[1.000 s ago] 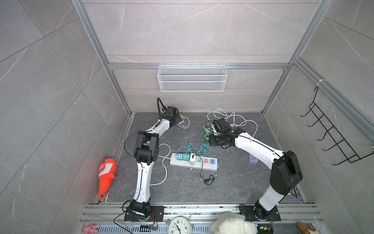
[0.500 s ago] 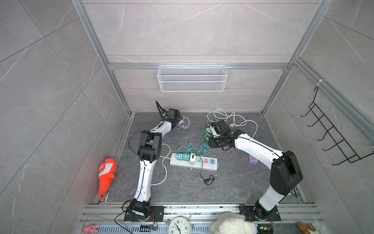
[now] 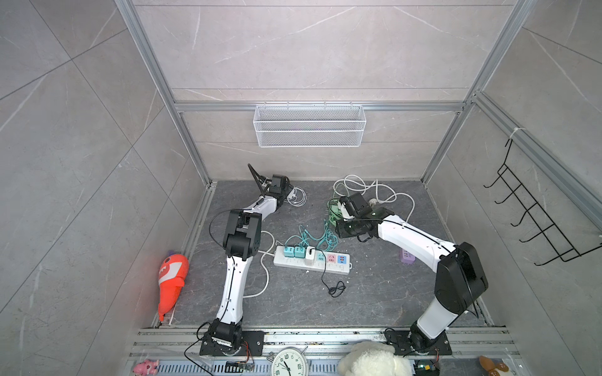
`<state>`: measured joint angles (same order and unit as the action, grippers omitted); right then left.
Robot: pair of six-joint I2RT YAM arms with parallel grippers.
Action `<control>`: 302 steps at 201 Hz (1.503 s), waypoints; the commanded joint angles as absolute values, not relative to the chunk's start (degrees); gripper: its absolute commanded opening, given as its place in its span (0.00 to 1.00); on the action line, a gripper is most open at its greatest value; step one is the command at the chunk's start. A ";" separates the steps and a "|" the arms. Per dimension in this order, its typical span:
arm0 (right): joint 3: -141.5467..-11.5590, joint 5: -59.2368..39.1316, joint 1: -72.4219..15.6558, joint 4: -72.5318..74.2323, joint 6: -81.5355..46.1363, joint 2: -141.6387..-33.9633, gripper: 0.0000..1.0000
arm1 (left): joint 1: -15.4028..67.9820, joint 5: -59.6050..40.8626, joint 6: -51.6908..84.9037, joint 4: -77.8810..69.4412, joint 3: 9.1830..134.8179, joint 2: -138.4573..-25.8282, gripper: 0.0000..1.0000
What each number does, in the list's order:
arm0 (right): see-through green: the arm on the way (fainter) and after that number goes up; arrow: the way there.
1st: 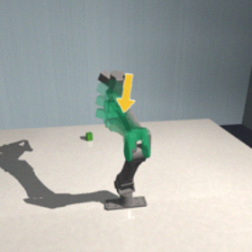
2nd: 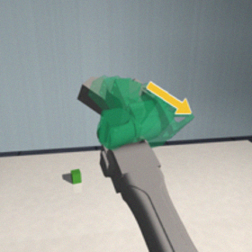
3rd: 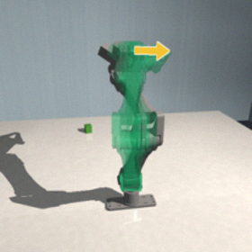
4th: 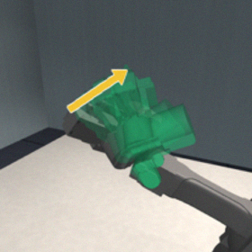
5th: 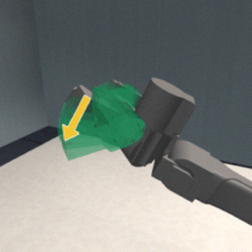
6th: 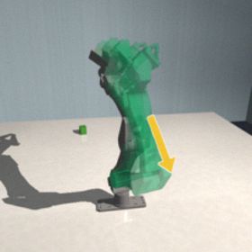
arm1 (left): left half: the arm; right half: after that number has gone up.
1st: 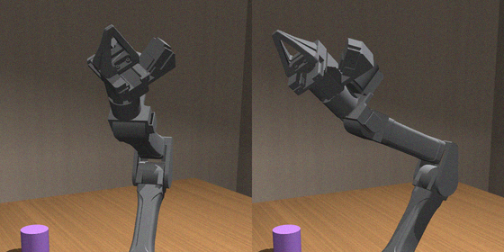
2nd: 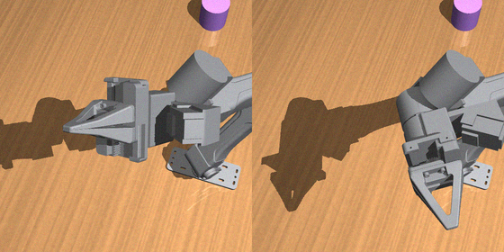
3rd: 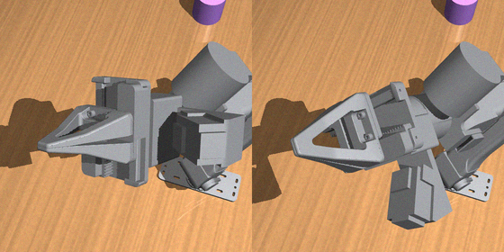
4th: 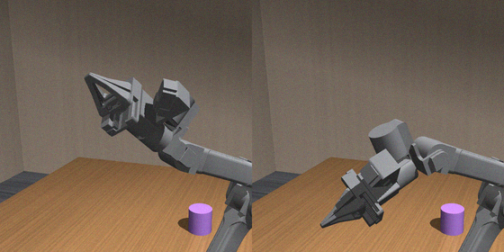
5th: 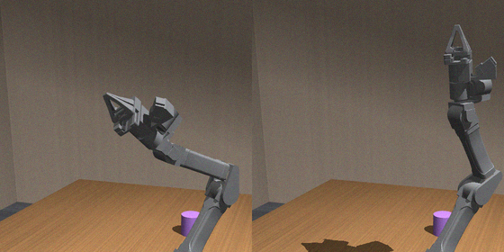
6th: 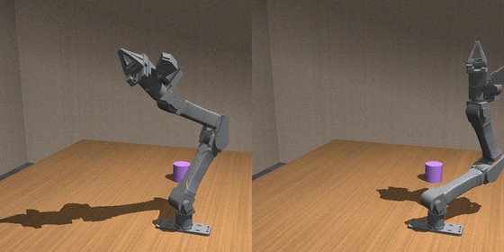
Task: Insert the plug
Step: 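Lower the left gripper over the coiled white chargers near the wall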
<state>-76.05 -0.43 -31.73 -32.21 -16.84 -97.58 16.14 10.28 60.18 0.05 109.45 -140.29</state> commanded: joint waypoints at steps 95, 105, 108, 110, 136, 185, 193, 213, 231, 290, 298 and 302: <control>-73.51 0.00 -30.76 -30.00 -16.08 -95.37 0.40 | 17.75 8.06 59.61 -0.23 110.04 -139.19 0.51; -73.24 0.00 -30.76 -29.75 -16.34 -95.30 0.40 | 17.78 7.55 59.83 -0.66 108.13 -138.05 0.49; -73.17 0.00 -30.67 -29.65 -16.39 -95.28 0.40 | 17.80 7.37 59.84 -0.81 107.54 -137.83 0.49; -73.14 -0.11 -30.67 -29.58 -16.42 -95.27 0.40 | 17.77 7.18 59.78 -0.97 107.15 -137.60 0.49; -72.49 -0.10 -30.74 -29.18 -16.70 -94.80 0.40 | 17.97 5.42 60.64 -2.24 101.52 -134.81 0.44; -70.90 -0.11 -30.54 -28.66 -16.88 -93.57 0.40 | 18.11 3.99 61.31 -5.45 88.02 -125.42 0.41; -70.71 -0.09 -30.54 -28.66 -16.79 -93.52 0.40 | 18.09 3.26 61.22 -4.89 86.39 -124.10 0.40; -70.15 -0.15 -30.49 -28.24 -16.78 -93.44 0.40 | 18.13 2.47 61.36 -3.08 82.46 -121.07 0.44; -70.12 -0.87 -30.47 -27.80 -17.00 -93.43 0.40 | 18.19 1.99 61.35 -3.18 79.41 -118.83 0.52; -69.74 -2.02 -30.49 -27.42 -17.49 -93.02 0.40 | 18.96 1.50 61.98 -4.47 74.90 -114.03 0.67; -69.66 -1.94 -30.48 -27.47 -17.49 -92.77 0.40 | 19.27 1.82 61.71 -4.44 74.71 -113.53 0.67; -69.58 -1.89 -30.47 -27.51 -17.49 -92.66 0.40 | 19.40 1.86 61.50 -4.30 74.66 -113.28 0.67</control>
<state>-70.63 -1.54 -30.70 -28.36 -16.91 -94.83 18.28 2.37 61.98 -4.27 74.81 -117.78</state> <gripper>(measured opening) 0.404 0.666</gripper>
